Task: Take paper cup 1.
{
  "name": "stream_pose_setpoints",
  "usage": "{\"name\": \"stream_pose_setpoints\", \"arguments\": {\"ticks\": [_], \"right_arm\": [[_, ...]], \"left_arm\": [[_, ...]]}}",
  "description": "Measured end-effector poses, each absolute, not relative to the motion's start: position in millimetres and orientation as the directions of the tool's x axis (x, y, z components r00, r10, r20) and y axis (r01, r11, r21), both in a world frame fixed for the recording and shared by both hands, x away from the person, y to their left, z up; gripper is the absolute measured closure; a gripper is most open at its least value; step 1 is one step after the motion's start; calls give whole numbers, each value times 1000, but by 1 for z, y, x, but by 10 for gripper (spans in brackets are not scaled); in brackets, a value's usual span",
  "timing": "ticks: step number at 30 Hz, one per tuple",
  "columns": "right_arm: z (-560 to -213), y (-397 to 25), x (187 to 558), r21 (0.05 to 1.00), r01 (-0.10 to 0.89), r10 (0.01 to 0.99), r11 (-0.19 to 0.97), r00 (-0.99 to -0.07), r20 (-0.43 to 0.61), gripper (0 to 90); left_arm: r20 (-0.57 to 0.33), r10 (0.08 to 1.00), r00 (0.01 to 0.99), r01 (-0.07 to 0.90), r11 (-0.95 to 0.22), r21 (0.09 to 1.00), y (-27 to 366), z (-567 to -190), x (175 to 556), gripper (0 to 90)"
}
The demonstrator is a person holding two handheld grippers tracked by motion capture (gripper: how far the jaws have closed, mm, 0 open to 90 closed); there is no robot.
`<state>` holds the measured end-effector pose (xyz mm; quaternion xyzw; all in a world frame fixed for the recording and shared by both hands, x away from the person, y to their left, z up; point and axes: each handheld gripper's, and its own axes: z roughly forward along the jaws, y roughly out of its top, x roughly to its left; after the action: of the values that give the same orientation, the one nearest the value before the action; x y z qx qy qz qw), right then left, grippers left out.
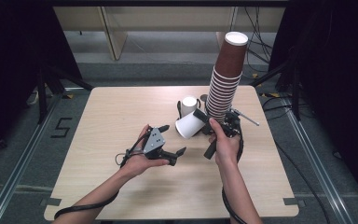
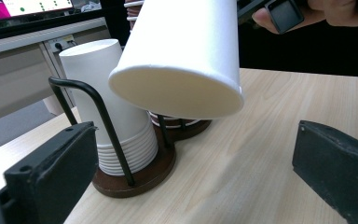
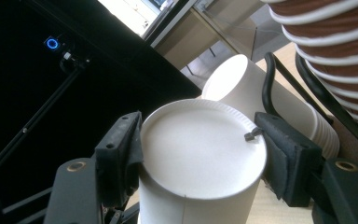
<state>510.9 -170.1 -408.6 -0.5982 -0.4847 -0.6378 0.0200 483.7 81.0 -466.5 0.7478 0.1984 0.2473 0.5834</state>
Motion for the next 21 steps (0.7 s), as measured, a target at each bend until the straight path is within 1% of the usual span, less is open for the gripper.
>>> {"name": "stream_pose_setpoints", "arguments": {"ticks": [1,7,8,9,11,12,13,17,18,21], "right_arm": [[-411,-171,512,611,596,572,-520,-289,768,357],[-417,-171,511,587,614,551,-528,-279,787,357],[-417,-170,510,561,628,534,-540,-259,805,357],[-417,-169,510,558,629,533,-541,-257,806,357],[-418,-170,510,577,621,548,-531,-268,793,357],[-417,-169,510,557,629,530,-543,-258,808,357],[-419,-170,511,579,619,547,-530,-272,792,357],[-419,-169,509,575,626,545,-528,-270,794,357],[-419,-168,509,548,637,526,-542,-251,813,357],[-421,-168,509,564,632,533,-531,-268,803,357]], "left_arm": [[139,585,799,8,-241,971,81,-466,484,0],[147,576,804,1,-250,968,81,-468,485,0],[145,572,807,1,-248,969,81,-468,486,0],[145,572,807,1,-248,969,81,-468,486,0],[148,566,811,2,-256,967,81,-468,486,0],[146,566,811,4,-256,967,80,-469,486,0],[145,567,811,5,-255,967,80,-469,486,0],[145,567,811,2,-251,968,78,-469,487,0],[144,569,810,1,-247,969,78,-468,487,0],[148,569,809,-5,-246,969,77,-467,488,0]]}}
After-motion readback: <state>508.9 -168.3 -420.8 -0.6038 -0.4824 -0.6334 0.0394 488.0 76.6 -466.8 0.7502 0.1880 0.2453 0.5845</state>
